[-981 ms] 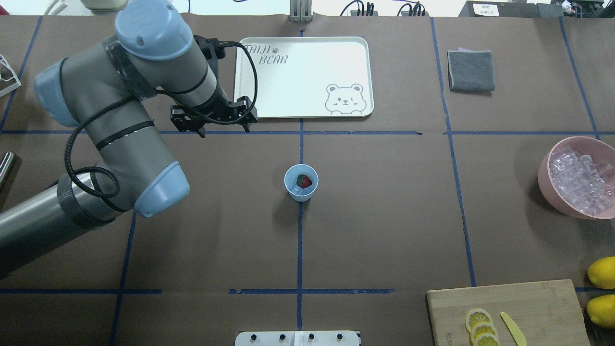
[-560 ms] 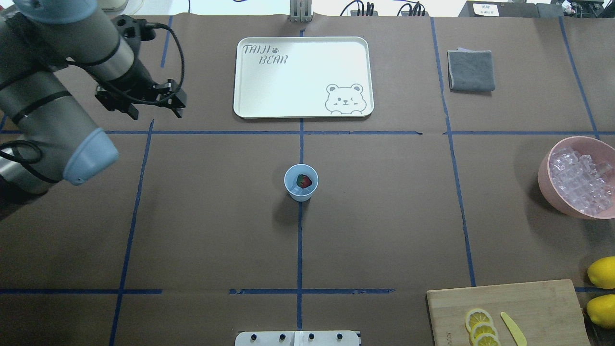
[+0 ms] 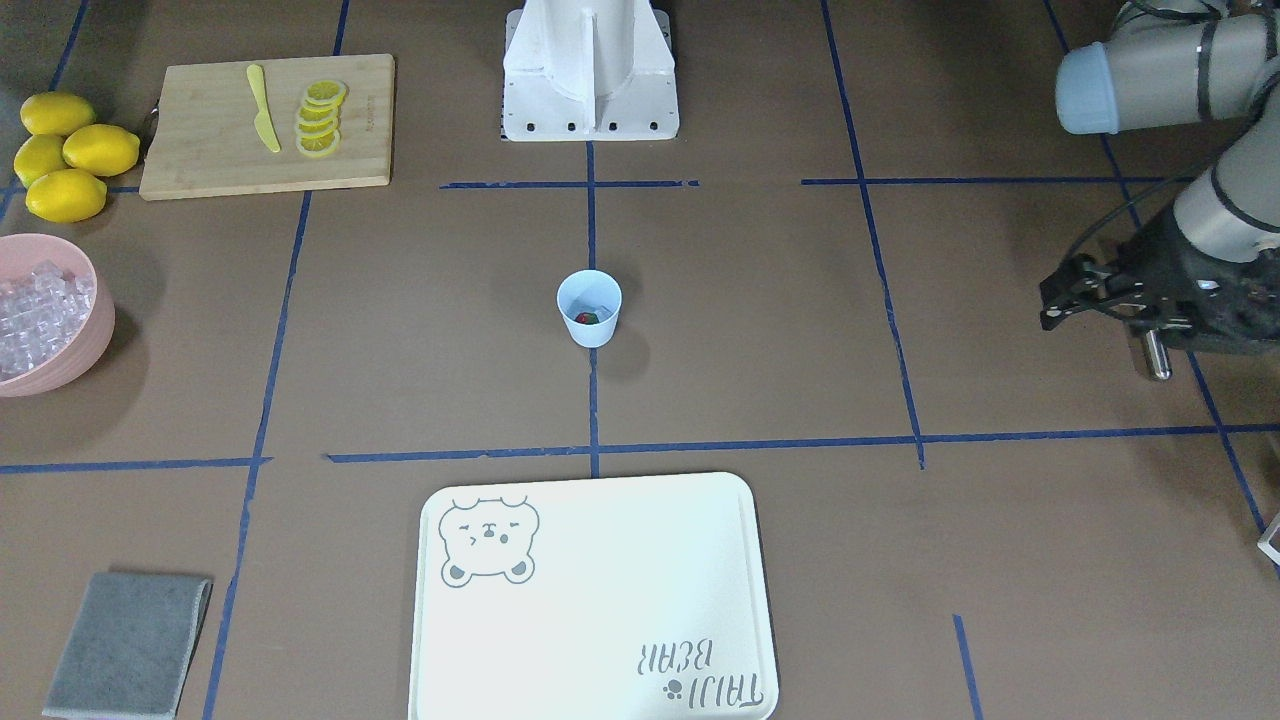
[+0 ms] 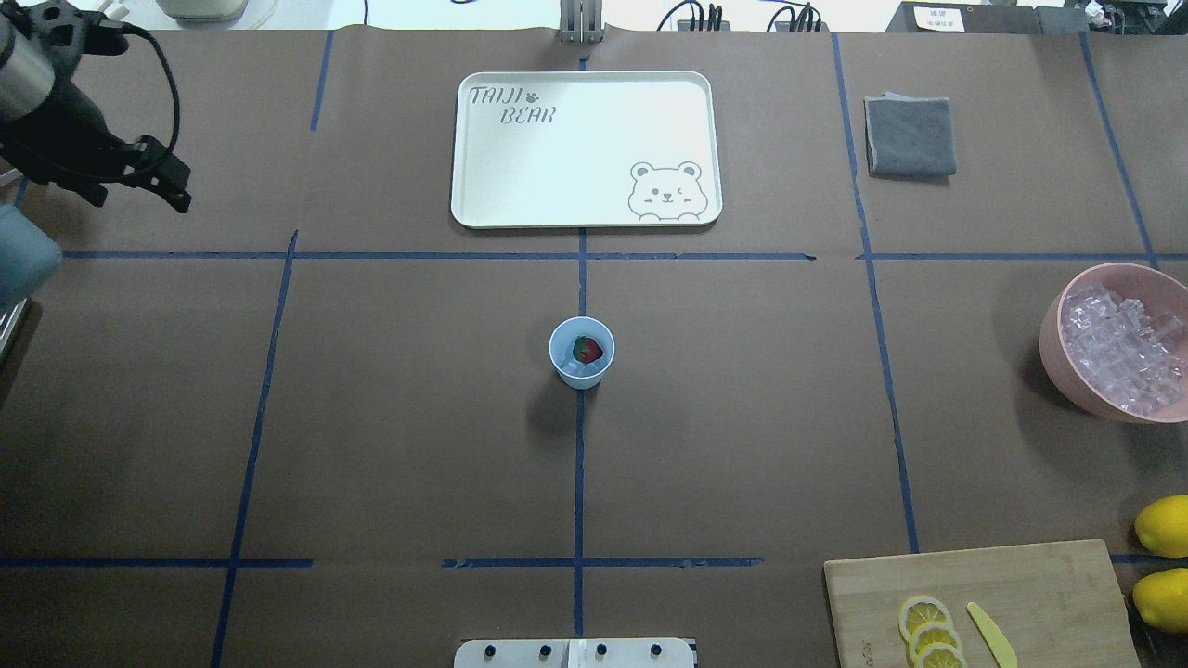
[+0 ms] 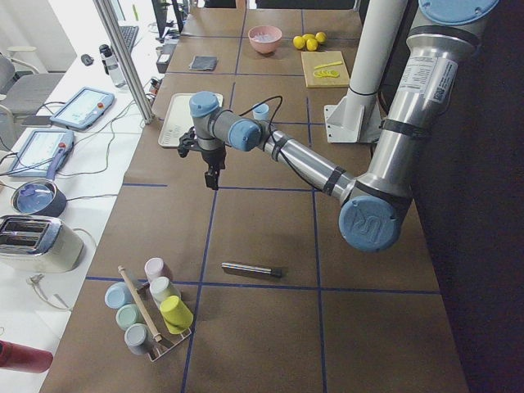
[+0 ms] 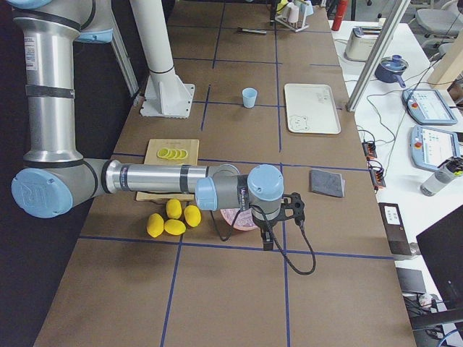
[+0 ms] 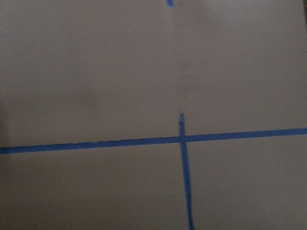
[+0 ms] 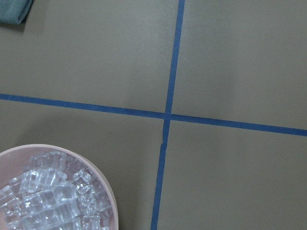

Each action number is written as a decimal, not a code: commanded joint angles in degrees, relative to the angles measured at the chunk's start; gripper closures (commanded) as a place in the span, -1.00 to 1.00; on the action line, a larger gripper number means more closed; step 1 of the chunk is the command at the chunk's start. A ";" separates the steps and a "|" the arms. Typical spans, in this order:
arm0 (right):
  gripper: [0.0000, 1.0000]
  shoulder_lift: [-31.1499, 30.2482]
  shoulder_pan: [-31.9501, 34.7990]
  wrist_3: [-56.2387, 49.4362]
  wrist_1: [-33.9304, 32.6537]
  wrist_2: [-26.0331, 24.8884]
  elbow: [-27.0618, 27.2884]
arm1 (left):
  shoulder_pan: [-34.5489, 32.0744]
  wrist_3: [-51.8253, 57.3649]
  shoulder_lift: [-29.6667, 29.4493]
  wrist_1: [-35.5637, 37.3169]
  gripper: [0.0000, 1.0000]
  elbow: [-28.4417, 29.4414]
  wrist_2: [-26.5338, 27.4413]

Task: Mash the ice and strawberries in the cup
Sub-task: 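Withdraw the left gripper away from the cup, then grasp the metal pestle rod with the left gripper, then carry the pestle with the left gripper and lower it into the cup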

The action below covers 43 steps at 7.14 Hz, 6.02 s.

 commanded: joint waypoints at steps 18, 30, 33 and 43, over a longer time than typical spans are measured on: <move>-0.99 -0.58 0.00 -0.01 1.68 0.03 -0.21 | 3.50 -13.61 14.52 -48.60 -1.00 26.54 3.35; -0.99 -0.58 0.00 -0.01 1.59 0.12 -0.21 | 3.68 -13.61 14.52 -47.81 1.00 22.68 2.74; -0.99 -0.58 0.00 0.60 1.68 0.12 0.40 | 0.34 -13.44 13.91 -40.27 1.00 6.65 3.00; -1.00 -0.49 0.00 1.13 1.76 -0.32 3.39 | 8.94 -18.62 -1.91 -69.12 1.00 -6.06 25.21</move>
